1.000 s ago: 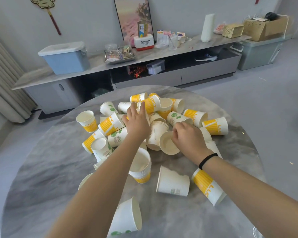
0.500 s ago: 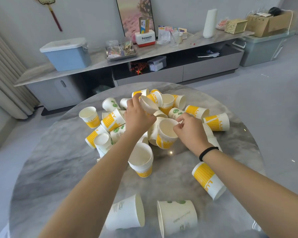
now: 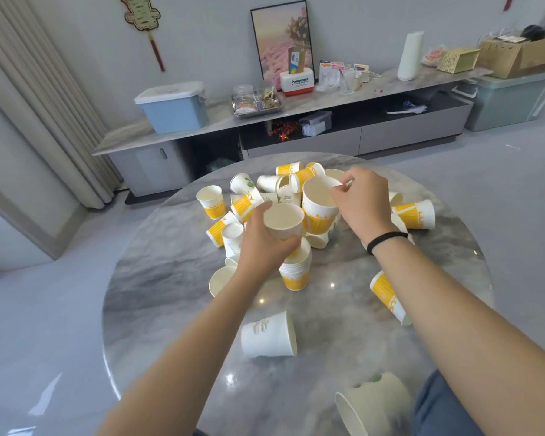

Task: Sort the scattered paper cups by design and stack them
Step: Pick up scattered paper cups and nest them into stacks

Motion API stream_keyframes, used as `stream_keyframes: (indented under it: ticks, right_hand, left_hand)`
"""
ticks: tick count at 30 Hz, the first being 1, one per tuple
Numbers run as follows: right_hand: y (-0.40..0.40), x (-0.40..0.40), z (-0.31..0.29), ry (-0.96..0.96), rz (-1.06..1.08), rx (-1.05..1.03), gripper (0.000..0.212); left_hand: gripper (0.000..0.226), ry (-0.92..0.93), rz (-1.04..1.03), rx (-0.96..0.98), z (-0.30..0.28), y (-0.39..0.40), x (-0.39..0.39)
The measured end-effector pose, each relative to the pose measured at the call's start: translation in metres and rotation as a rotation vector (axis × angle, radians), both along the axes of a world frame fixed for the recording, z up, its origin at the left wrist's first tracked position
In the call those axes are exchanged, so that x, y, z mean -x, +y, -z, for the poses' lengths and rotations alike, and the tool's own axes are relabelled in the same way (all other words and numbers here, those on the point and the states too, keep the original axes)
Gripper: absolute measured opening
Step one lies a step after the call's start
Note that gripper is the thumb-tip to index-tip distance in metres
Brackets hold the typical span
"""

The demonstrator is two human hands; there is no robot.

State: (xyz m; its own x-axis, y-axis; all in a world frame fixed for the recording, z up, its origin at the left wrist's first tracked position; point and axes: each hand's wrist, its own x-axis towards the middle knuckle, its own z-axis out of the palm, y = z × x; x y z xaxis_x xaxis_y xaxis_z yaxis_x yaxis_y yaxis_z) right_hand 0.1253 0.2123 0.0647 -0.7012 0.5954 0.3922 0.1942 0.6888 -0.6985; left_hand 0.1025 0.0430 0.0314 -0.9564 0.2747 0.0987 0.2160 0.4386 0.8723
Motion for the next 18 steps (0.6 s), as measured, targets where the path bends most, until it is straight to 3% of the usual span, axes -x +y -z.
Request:
stream_keyframes:
  ticks: [6, 13, 18]
  right_hand:
    - [-0.01, -0.008, -0.004, 0.034, 0.014, -0.032, 0.02]
    - [-0.018, -0.006, -0.01, 0.083, -0.03, -0.067, 0.021]
    - [-0.031, -0.006, 0.006, -0.041, -0.15, -0.03, 0.02]
  left_hand:
    - [0.071, -0.029, 0.025, 0.041, 0.01, -0.002, -0.013]
    - [0.082, -0.069, 0.096, 0.196, 0.023, 0.003, -0.012]
    - [0.104, -0.167, 0.105, 0.126, 0.028, 0.003, -0.011]
